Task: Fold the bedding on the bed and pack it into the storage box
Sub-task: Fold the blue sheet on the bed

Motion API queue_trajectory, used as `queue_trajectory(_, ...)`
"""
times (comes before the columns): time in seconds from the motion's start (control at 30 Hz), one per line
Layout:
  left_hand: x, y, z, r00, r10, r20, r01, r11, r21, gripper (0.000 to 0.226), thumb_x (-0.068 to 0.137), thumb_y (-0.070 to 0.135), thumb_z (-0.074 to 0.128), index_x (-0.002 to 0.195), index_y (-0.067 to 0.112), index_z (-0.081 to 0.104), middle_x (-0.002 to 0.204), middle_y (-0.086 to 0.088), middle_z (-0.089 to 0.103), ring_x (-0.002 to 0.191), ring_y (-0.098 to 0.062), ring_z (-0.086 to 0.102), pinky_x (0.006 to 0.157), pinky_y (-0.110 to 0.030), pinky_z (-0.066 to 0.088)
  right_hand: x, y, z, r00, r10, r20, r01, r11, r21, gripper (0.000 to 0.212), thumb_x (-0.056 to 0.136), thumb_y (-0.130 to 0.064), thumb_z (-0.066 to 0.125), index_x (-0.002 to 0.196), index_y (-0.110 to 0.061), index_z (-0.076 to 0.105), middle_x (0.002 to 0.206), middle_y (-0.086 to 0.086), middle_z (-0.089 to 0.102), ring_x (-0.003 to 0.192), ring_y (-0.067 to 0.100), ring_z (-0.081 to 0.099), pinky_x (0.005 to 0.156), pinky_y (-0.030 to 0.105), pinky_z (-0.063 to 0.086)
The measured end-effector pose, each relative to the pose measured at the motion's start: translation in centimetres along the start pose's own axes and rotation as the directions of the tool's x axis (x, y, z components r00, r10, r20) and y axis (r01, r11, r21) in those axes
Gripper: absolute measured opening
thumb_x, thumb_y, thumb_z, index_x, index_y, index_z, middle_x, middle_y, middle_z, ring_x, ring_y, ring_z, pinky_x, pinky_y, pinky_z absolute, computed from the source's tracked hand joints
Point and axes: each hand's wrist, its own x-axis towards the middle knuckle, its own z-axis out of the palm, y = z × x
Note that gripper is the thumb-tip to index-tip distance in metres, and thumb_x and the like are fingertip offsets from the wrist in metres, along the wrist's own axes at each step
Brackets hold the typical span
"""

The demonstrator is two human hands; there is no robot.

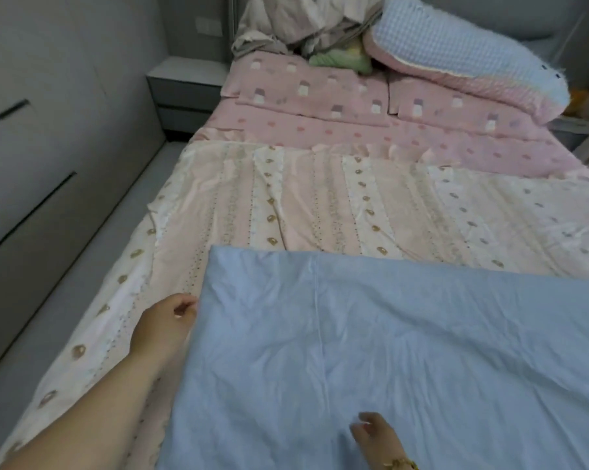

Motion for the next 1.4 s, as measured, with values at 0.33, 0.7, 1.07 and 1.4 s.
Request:
queue_trajectory(0.33, 8.7, -6.1, 11.8, 0.996, -0.019, 0.088, -0.014, 0.934, 0.358, 0.066, 0.095, 0.040, 0.041, 0.148, 0.023, 0.007, 0.157, -0.004, 0.003, 0.144, -0.020, 0.006, 0.115, -0.036, 0.013, 11.3, -9.1, 4.2, 0.993, -0.112, 0.045, 0.101, 0.976, 0.192, 0.032, 0.090, -0.030, 0.057, 0.064, -0.015, 0.046, 0.064, -0.001, 0.047, 0.065, 0.014, 0.045, 0.058, 0.026, 0.033)
queue_trajectory(0.7, 12.9, -8.0, 16.7, 0.985, -0.016, 0.171, -0.094, 0.784, 0.613, 0.070, 0.092, 0.058, 0.022, 0.145, 0.032, -0.015, 0.154, -0.001, -0.021, 0.143, -0.021, -0.014, 0.115, -0.042, -0.005, 19.9, -15.4, 6.0, 0.909, -0.328, -0.257, 0.367, 0.923, 0.118, 0.014, 0.093, -0.013, 0.048, 0.092, -0.003, 0.058, 0.081, 0.007, 0.054, 0.081, 0.024, 0.050, 0.068, 0.025, 0.033)
queue_trajectory(1.07, 7.8, -11.1, 15.4, 0.985, -0.093, 0.148, 0.003, 0.858, 0.514, 0.068, 0.094, 0.052, 0.026, 0.147, 0.026, -0.007, 0.156, -0.004, -0.010, 0.144, -0.020, -0.005, 0.116, -0.034, -0.002, 16.4, -9.0, 4.7, 0.954, -0.088, 0.286, -0.041, 0.908, 0.417, 0.032, 0.090, -0.033, 0.056, 0.094, -0.002, 0.063, 0.083, 0.014, 0.069, 0.072, 0.027, 0.066, 0.071, 0.037, 0.057)
queue_trajectory(1.4, -7.4, -12.2, 14.0, 0.979, -0.197, 0.054, 0.139, 0.837, 0.529, 0.067, 0.094, 0.050, 0.030, 0.148, 0.023, 0.001, 0.157, -0.006, -0.003, 0.144, -0.021, 0.001, 0.115, -0.033, 0.007, 4.7, 1.3, 4.1, 0.899, -0.258, 0.355, 0.168, 0.950, 0.264, 0.015, 0.087, -0.016, 0.059, 0.073, -0.021, 0.059, 0.069, -0.010, 0.067, 0.065, 0.002, 0.062, 0.053, 0.008, 0.046)
